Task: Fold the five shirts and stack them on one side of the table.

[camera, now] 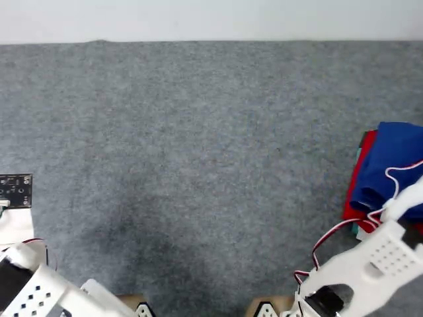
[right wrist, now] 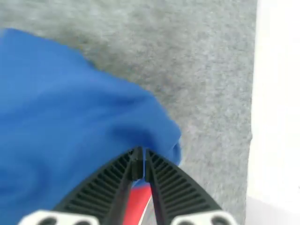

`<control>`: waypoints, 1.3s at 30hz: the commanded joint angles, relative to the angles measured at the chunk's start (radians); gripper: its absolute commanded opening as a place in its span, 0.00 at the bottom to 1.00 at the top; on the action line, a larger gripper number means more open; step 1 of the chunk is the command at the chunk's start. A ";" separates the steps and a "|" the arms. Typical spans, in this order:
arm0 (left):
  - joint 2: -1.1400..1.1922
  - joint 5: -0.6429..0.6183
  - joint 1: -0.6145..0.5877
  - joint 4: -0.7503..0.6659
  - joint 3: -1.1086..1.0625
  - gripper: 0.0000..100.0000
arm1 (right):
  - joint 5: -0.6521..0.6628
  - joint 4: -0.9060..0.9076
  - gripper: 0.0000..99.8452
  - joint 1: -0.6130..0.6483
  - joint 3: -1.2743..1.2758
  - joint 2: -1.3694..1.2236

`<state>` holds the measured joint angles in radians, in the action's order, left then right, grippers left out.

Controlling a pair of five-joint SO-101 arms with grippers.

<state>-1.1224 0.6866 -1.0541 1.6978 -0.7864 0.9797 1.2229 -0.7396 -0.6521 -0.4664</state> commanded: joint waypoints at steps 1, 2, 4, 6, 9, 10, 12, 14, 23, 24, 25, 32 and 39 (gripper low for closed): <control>-0.009 0.005 0.005 -0.017 0.002 0.00 | 0.011 0.219 0.01 0.035 -0.060 0.140; -0.009 0.005 0.005 -0.017 0.002 0.00 | 0.009 0.277 0.01 0.042 -0.060 0.148; -0.009 0.005 0.005 -0.017 0.002 0.00 | 0.009 0.395 0.01 0.068 -0.060 0.150; -0.009 0.005 0.005 -0.017 0.002 0.00 | 0.008 0.492 0.01 0.096 -0.052 0.130; -0.009 0.005 0.005 -0.017 0.002 0.00 | 0.005 0.549 0.01 0.128 -0.020 0.068; -0.009 0.005 0.005 -0.017 0.002 0.00 | -0.002 0.549 0.01 0.136 -0.003 0.039; -0.009 0.005 0.005 -0.017 0.002 0.00 | -0.048 0.549 0.01 0.154 0.018 -0.036; -0.009 0.005 0.005 -0.017 0.002 0.00 | -0.094 0.561 0.01 0.182 0.028 -0.119; -0.009 0.005 0.006 -0.017 0.002 0.00 | -0.144 0.573 0.01 0.243 0.107 -0.154; -0.009 0.005 0.006 -0.017 0.002 0.00 | -0.143 0.573 0.01 0.237 0.106 -0.127; -0.009 0.005 0.006 -0.017 0.002 0.00 | -0.143 0.572 0.01 0.229 0.104 -0.093; -0.009 0.005 0.006 -0.017 0.005 0.00 | -0.012 0.572 0.01 0.111 0.104 0.179; -0.009 0.005 0.006 -0.012 0.010 0.00 | 0.163 0.562 0.01 -0.084 0.110 0.114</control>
<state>-1.1224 0.6866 -1.0541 1.6978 -0.7864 1.0825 1.7538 -0.7534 -0.5370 -0.3314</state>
